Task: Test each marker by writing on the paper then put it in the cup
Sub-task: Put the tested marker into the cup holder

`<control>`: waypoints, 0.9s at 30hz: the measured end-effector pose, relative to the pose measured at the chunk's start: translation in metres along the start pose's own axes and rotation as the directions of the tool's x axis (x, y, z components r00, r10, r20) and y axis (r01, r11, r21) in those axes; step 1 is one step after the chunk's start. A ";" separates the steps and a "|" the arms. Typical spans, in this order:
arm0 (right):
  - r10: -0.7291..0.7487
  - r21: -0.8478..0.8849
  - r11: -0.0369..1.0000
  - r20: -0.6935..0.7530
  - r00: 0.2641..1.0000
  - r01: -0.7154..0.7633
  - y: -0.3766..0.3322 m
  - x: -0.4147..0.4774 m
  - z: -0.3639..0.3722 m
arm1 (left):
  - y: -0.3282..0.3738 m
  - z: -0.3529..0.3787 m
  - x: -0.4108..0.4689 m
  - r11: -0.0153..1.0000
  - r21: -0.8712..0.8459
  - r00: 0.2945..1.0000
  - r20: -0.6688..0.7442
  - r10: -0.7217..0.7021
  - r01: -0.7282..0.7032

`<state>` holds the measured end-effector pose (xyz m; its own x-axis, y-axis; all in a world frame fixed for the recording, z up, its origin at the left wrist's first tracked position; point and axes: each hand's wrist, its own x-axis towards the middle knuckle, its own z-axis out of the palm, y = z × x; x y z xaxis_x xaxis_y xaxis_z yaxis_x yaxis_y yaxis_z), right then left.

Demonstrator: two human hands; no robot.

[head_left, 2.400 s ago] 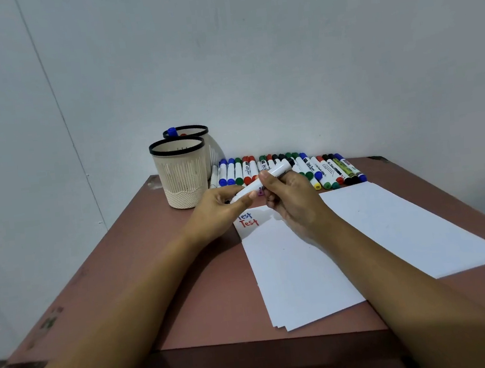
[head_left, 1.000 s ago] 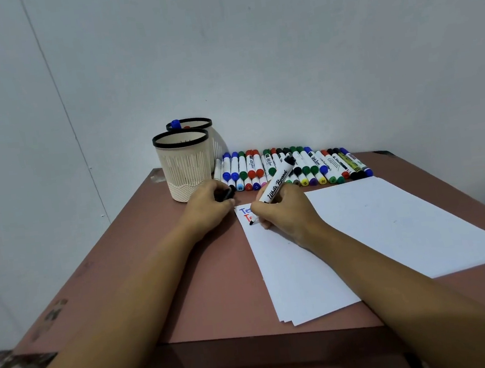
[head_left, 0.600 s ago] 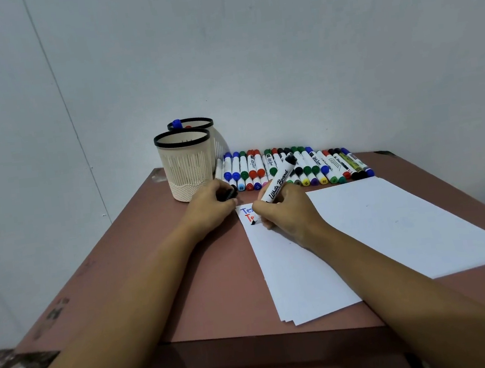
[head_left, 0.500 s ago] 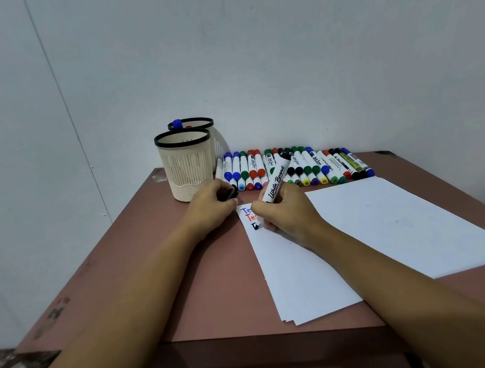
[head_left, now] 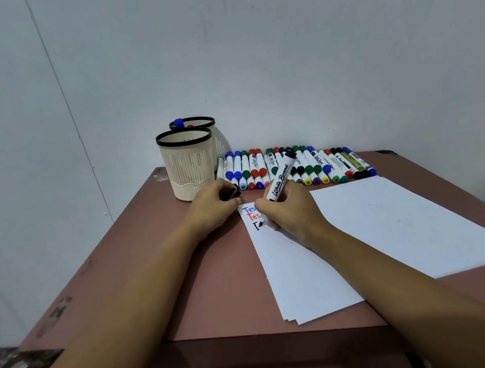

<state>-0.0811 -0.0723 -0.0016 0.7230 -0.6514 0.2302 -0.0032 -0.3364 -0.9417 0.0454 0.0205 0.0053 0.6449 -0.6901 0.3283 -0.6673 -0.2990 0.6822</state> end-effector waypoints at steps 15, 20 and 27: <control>-0.012 0.024 1.000 -0.037 0.999 0.013 -0.001 -0.001 -0.002 | -0.002 0.000 0.002 0.999 0.030 1.000 0.018 0.014 -0.015; -0.016 0.000 1.000 -0.005 1.000 0.016 -0.002 -0.002 -0.002 | -0.004 0.001 0.003 0.999 0.032 0.999 0.027 0.021 -0.021; 0.011 0.014 1.000 0.002 1.000 -0.011 -0.005 -0.002 -0.002 | -0.004 0.001 0.003 0.999 0.029 1.000 0.022 0.020 -0.021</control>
<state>-0.0839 -0.0709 0.0029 0.7244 -0.6536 0.2195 -0.0011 -0.3195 -0.9476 0.0500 0.0187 0.0027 0.6230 -0.7105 0.3272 -0.6908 -0.3035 0.6562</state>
